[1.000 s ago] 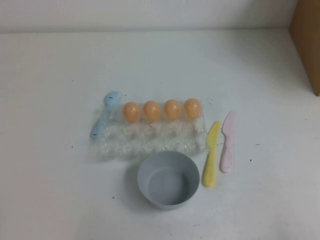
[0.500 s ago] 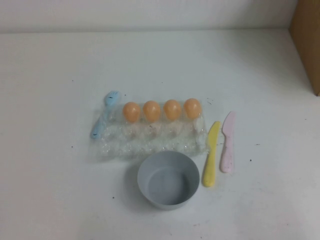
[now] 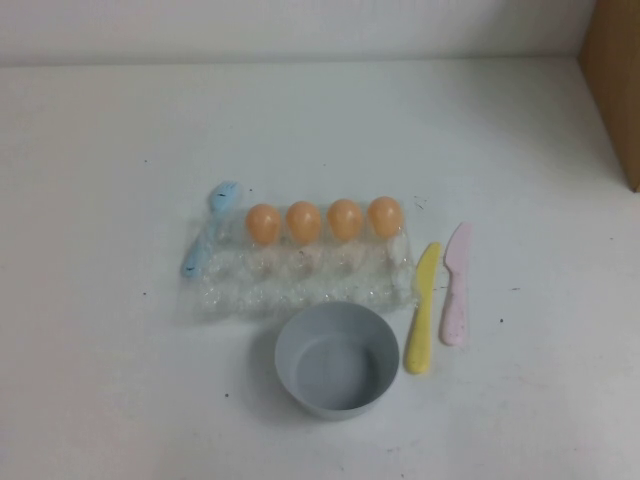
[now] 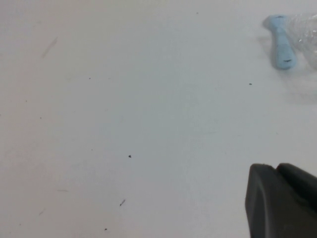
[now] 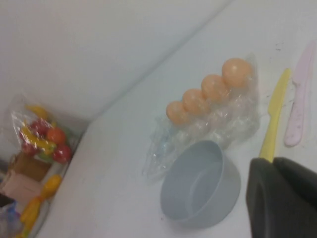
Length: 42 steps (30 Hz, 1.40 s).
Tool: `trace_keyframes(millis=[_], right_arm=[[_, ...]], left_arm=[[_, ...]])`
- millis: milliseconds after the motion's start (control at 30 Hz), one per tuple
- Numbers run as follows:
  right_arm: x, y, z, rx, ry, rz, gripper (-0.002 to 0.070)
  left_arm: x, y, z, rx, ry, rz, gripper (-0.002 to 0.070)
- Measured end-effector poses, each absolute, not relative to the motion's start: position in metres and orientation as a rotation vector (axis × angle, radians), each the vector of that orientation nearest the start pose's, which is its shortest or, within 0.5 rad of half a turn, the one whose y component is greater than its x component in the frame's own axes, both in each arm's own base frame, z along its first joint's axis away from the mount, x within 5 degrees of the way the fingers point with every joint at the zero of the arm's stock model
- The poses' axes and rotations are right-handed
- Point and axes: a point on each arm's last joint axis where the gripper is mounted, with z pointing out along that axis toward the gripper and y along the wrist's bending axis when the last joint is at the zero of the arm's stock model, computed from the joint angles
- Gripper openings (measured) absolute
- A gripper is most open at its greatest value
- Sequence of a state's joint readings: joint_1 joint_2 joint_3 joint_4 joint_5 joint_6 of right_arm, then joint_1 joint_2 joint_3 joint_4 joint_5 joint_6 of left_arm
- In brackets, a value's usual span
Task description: Take an egg out of the egg box
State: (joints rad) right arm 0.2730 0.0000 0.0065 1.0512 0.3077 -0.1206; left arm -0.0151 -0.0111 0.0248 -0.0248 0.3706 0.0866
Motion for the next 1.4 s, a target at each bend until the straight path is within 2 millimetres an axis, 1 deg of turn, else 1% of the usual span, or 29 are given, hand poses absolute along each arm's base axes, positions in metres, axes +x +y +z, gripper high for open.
trace_keyframes(millis=[100,200,233,267,400,467,567,700,833,1000,1100,1167,1267,1333,1400], right_arm=[[0.046,0.041,0.217,0.232,1.8,1.043,-0.0017],[0.052,0.046,0.243,0.086,1.902,0.929,-0.0017],[0.055,0.047,0.248,0.057,1.938,0.9,-0.0017],[0.059,0.048,0.258,-0.014,1.987,0.839,-0.0017],[0.08,0.052,0.28,-0.209,2.214,0.645,-0.0017],[0.094,0.054,0.287,-0.284,2.331,0.556,-0.0017],[0.116,0.056,0.305,-0.372,2.42,0.454,-0.0017],[0.145,0.062,0.325,-0.494,2.471,0.384,-0.0017],[0.18,0.072,0.344,-0.638,2.489,0.343,-0.0017],[0.223,0.085,0.357,-0.816,2.497,0.312,-0.0017],[0.249,0.093,0.356,-0.919,2.509,0.305,-0.0017],[0.266,0.101,0.356,-1.033,2.499,0.319,-0.0004],[0.29,0.114,0.347,-1.182,2.464,0.321,0.005],[0.305,0.124,0.342,-1.261,2.434,0.32,0.0112],[0.318,0.137,0.336,-1.35,2.393,0.315,0.0202]], left_arm=[[0.053,-0.002,0.172,0.08,1.866,0.025,-0.0005],[0.053,-0.002,0.172,0.08,1.866,0.025,-0.0005],[0.053,-0.002,0.172,0.08,1.866,0.025,-0.0005],[0.053,-0.002,0.172,0.08,1.866,0.025,-0.0005],[0.053,-0.002,0.172,0.08,1.866,0.025,-0.0005],[0.053,-0.002,0.172,0.08,1.866,0.025,-0.0005],[0.053,-0.002,0.172,0.081,1.866,0.026,-0.0005],[0.053,-0.002,0.172,0.081,1.866,0.026,-0.0005],[0.053,-0.002,0.172,0.081,1.866,0.026,-0.0005],[0.053,-0.002,0.172,0.081,1.866,0.026,-0.0005],[0.053,-0.002,0.172,0.081,1.866,0.026,-0.0005],[0.053,-0.002,0.172,0.081,1.866,0.026,-0.0005],[0.053,-0.002,0.172,0.081,1.866,0.026,-0.0005],[0.053,-0.002,0.172,0.081,1.866,0.026,-0.0005],[0.053,-0.002,0.172,0.081,1.866,0.026,-0.0005]])
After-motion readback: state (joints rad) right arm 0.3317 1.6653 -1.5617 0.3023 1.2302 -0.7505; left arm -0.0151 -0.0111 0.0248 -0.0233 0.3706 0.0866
